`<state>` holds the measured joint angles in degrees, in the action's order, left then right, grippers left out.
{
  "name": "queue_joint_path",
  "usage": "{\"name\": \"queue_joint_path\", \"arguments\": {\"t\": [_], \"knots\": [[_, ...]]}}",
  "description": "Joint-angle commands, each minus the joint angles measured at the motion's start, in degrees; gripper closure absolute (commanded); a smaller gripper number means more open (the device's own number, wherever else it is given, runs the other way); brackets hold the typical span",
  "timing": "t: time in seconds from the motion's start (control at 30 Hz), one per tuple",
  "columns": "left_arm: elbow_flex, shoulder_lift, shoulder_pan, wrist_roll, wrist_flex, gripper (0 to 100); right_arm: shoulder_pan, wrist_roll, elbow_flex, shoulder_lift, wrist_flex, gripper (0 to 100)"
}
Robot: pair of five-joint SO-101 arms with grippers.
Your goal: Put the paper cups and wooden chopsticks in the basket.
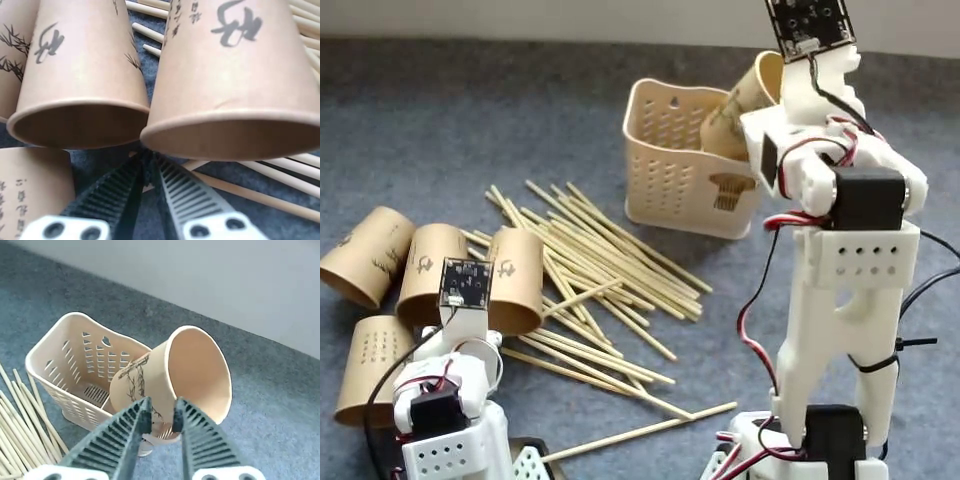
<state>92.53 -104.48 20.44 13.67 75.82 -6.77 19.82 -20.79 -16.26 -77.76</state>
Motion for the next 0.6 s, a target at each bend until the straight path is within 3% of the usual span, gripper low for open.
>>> {"name": "queue_joint_path", "arguments": {"t": [0.0,0.1,0.27,0.57], "knots": [[-0.48,0.13,0.48,0.18,-0.88,97,-2.51,-0.88,0.31,-0.04,2.15,95.7],[-0.48,0.13,0.48,0.18,-0.88,97,-4.09,-1.14,0.92,1.54,2.07,95.7],[-0.48,0.13,0.48,0.18,-0.88,97,-4.18,-9.32,0.75,2.68,2.07,95.7],[-0.48,0.13,0.48,0.18,-0.88,97,-8.57,-9.32,1.10,2.86,0.66,95.7]]}}
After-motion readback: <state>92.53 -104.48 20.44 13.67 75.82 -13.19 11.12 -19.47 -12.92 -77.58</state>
